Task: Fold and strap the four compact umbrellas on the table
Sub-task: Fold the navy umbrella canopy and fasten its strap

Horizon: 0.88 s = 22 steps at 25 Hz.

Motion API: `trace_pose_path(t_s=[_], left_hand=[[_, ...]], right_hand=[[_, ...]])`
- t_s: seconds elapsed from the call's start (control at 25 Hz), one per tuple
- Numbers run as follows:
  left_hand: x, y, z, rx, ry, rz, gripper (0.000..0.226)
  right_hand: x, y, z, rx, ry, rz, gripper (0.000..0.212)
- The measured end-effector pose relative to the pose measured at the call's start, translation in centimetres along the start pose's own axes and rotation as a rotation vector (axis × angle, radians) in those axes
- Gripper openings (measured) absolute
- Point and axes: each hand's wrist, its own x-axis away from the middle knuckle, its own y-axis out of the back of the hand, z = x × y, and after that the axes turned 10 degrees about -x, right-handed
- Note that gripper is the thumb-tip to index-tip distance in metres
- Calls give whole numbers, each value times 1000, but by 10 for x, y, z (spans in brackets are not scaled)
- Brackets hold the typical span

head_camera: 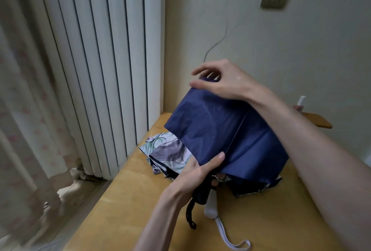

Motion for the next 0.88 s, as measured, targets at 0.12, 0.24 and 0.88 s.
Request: trace_pose_path(t_s=[0.12, 0.24, 0.88], left_hand=[[1, 4, -1, 48, -10, -3, 38], [-1, 2, -2, 0, -46, -39, 45], [-10, -8, 3, 151, 48, -243, 54]], right_hand=[[12, 32, -13, 99, -146, 125, 36], [19, 30, -29, 10, -183, 35, 18], [30, 19, -24, -31, -427, -9, 53]])
